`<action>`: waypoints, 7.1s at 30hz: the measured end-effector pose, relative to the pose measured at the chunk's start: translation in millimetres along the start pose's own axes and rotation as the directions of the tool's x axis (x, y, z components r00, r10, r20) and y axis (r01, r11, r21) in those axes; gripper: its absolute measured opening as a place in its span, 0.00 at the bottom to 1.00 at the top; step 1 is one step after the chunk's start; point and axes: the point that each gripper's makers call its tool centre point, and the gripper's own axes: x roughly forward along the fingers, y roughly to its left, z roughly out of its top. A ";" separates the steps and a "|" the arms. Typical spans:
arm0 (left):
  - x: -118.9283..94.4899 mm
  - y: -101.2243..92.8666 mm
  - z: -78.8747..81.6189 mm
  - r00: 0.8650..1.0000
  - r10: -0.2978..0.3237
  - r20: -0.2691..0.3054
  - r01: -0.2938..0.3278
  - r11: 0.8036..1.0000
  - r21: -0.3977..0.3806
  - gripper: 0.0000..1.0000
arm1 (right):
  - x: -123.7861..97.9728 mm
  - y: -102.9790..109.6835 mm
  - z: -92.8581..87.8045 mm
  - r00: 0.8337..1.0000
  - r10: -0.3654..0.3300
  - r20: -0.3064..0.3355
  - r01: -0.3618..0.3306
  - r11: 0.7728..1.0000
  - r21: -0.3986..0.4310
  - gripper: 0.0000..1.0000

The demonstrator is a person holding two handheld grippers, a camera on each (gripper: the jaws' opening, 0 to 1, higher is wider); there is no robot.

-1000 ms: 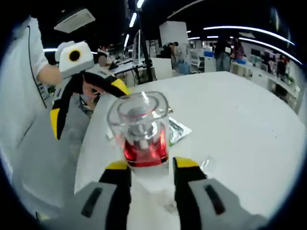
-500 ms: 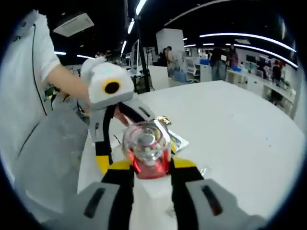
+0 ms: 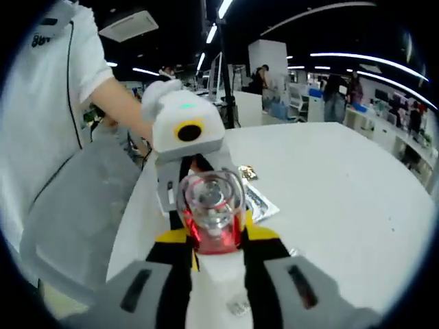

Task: Arrange the skincare products in the storage area until every visible bottle or jar stands upright without overlapping.

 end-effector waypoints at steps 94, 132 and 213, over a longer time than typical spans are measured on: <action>-76.9 23.6 -114.8 0.863 0.055 -0.503 -0.070 0.998 -0.010 0.49 | -56.7 111.1 -14.4 0.678 -0.735 0.012 0.654 0.610 0.447 0.90; -157.3 21.8 -121.4 0.832 0.276 -0.482 -0.441 0.856 -0.271 0.65 | -54.6 112.2 -17.5 0.676 -0.737 -0.012 0.675 0.613 0.411 0.89; -145.4 -108.8 -27.4 0.951 0.232 -0.202 -0.243 0.969 -0.032 0.18 | -0.1 150.2 34.3 0.929 -0.368 0.030 0.368 0.930 0.005 0.56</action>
